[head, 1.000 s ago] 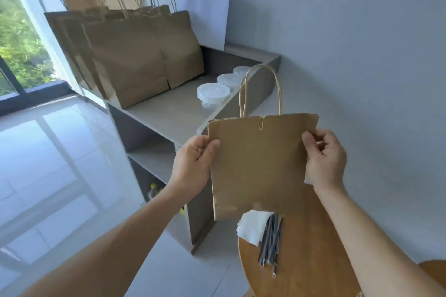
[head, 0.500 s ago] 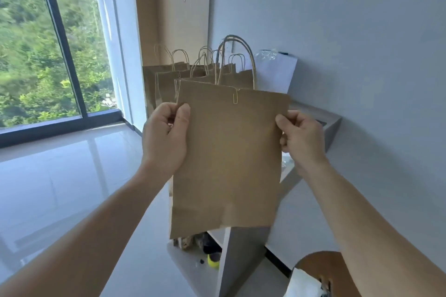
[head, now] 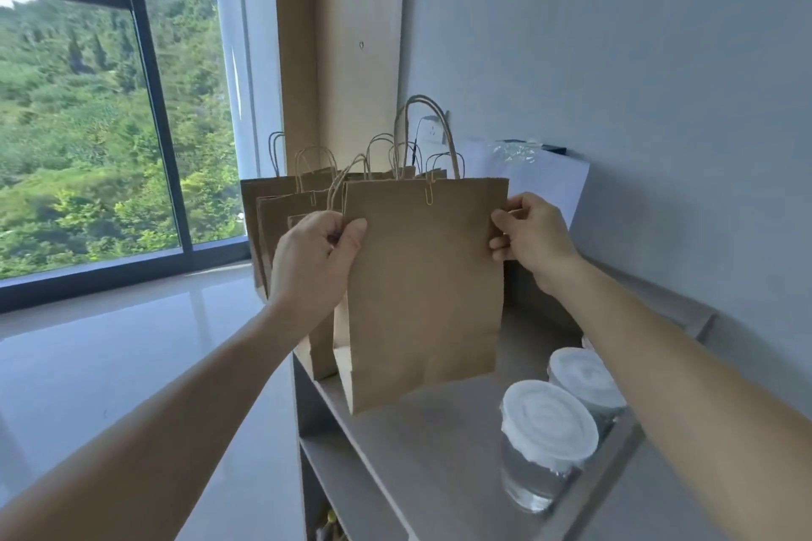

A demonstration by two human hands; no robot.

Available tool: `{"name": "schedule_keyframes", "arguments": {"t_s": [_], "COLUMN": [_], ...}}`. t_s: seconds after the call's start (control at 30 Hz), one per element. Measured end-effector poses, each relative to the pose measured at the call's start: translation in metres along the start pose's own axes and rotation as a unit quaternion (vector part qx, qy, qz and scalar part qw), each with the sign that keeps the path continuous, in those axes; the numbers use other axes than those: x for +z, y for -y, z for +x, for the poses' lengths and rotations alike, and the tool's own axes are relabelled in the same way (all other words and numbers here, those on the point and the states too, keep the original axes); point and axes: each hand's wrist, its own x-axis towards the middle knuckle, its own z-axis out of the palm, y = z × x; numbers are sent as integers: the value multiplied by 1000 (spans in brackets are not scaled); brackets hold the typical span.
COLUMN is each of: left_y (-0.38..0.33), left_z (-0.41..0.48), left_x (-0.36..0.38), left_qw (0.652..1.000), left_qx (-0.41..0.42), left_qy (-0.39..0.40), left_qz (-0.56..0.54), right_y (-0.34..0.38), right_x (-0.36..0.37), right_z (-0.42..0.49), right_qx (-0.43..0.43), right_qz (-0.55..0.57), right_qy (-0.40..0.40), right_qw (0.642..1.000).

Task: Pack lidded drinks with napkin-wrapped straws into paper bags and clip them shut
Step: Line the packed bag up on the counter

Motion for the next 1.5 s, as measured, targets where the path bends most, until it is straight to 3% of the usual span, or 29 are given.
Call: {"name": "schedule_keyframes", "arguments": {"t_s": [0.23, 0.6, 0.9, 1.07, 1.5], "left_y": [29, 57, 64, 60, 47], "left_z": [23, 44, 52, 47, 60], "left_x": [88, 168, 192, 204, 201], "left_qw": [998, 996, 994, 992, 988], "left_qx": [-2, 31, 72, 78, -8], "left_qy": [52, 88, 84, 95, 146], "left_qz": [28, 2, -20, -18, 54], "right_y": [-65, -104, -110, -120, -108], "right_x": [-18, -26, -30, -38, -34], "right_z": [91, 161, 186, 183, 146], "right_qx": [61, 80, 12, 17, 55], "right_qz": [-20, -92, -133, -144, -141], "right_qy": [39, -3, -61, -73, -68], "right_qw": [997, 993, 989, 987, 986]}}
